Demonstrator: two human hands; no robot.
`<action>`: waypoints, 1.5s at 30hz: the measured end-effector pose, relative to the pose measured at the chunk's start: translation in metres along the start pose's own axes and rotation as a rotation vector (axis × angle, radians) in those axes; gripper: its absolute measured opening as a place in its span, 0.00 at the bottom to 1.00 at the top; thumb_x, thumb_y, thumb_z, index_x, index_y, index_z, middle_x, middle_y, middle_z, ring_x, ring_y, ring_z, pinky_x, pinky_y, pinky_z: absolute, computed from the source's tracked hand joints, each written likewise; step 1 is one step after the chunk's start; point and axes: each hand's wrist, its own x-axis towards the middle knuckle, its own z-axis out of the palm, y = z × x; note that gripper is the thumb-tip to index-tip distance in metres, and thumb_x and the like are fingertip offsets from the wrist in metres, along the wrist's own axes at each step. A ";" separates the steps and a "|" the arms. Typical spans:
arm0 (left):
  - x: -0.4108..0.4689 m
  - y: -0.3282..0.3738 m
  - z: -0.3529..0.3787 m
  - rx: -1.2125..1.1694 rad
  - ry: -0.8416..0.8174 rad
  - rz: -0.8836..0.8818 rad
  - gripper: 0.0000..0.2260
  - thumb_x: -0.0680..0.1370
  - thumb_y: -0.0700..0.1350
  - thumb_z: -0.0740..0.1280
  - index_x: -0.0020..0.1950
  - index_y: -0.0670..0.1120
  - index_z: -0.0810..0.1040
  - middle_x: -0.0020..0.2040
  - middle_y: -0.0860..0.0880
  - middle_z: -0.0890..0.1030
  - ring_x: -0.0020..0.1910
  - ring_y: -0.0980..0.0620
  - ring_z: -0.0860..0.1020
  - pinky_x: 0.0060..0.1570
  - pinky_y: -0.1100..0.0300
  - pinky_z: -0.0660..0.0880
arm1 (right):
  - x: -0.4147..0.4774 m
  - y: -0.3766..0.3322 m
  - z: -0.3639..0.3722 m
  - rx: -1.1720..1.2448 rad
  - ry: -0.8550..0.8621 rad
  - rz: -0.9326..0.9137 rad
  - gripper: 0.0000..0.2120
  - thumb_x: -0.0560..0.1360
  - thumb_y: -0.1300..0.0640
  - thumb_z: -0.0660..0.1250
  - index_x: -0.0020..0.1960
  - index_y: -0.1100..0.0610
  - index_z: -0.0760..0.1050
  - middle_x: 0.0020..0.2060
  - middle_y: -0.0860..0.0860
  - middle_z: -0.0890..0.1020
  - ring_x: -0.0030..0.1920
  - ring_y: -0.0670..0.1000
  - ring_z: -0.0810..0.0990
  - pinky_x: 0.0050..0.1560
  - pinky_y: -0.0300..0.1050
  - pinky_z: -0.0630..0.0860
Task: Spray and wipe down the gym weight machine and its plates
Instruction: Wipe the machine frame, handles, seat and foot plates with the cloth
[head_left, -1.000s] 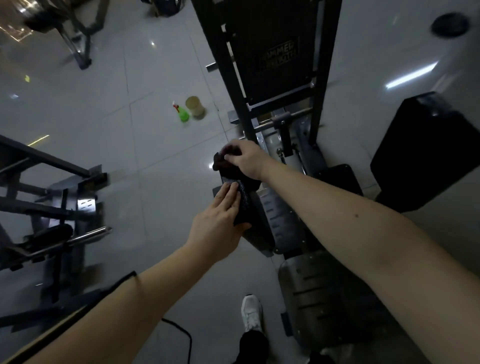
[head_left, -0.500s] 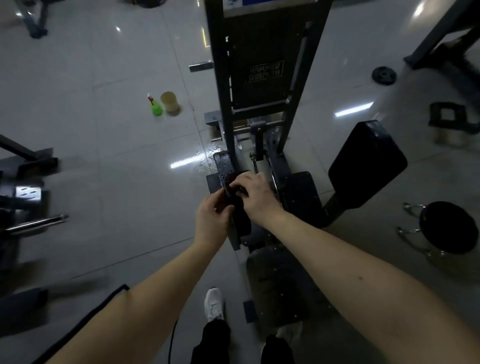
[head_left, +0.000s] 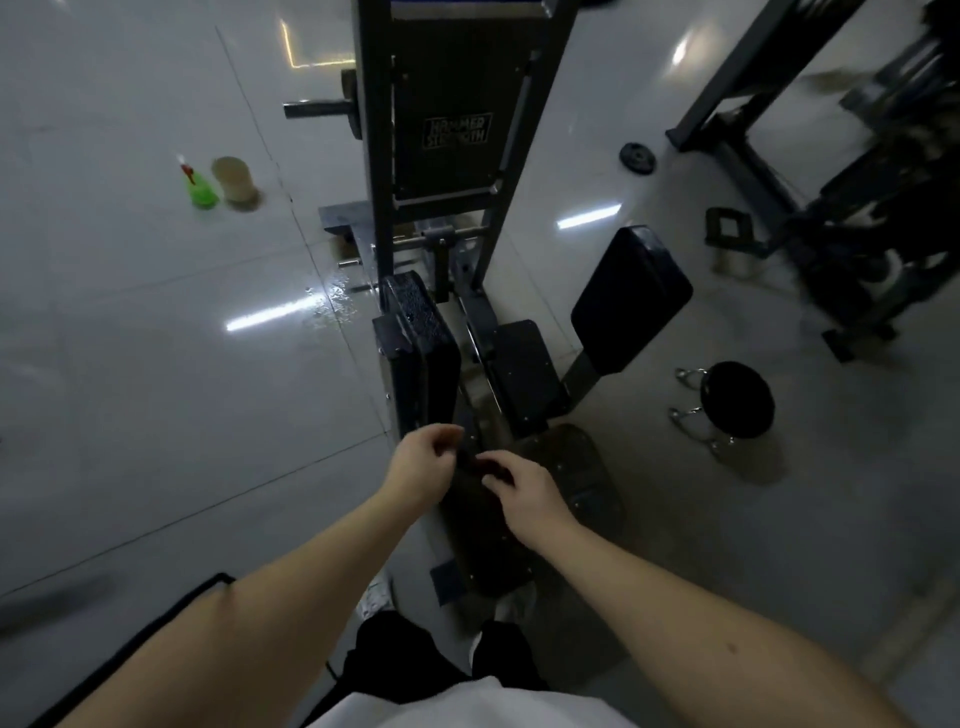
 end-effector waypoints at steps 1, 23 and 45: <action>-0.004 -0.004 0.006 0.027 -0.084 -0.014 0.20 0.78 0.35 0.66 0.68 0.50 0.79 0.61 0.51 0.82 0.62 0.53 0.79 0.66 0.52 0.77 | -0.005 0.001 0.000 0.004 0.008 0.008 0.16 0.83 0.56 0.64 0.69 0.45 0.76 0.60 0.44 0.80 0.61 0.44 0.77 0.57 0.38 0.74; 0.002 0.109 0.222 0.567 -0.300 0.203 0.06 0.73 0.47 0.71 0.45 0.49 0.76 0.42 0.50 0.80 0.41 0.51 0.78 0.41 0.54 0.76 | -0.063 0.191 -0.208 -0.149 0.304 0.180 0.05 0.79 0.56 0.70 0.53 0.50 0.82 0.47 0.47 0.81 0.52 0.52 0.81 0.47 0.41 0.72; 0.073 0.324 0.620 0.413 0.013 0.151 0.07 0.76 0.44 0.71 0.47 0.46 0.73 0.42 0.49 0.77 0.41 0.49 0.77 0.39 0.54 0.74 | -0.052 0.390 -0.573 0.348 0.522 0.262 0.11 0.80 0.55 0.69 0.60 0.56 0.84 0.53 0.51 0.83 0.55 0.54 0.81 0.55 0.46 0.76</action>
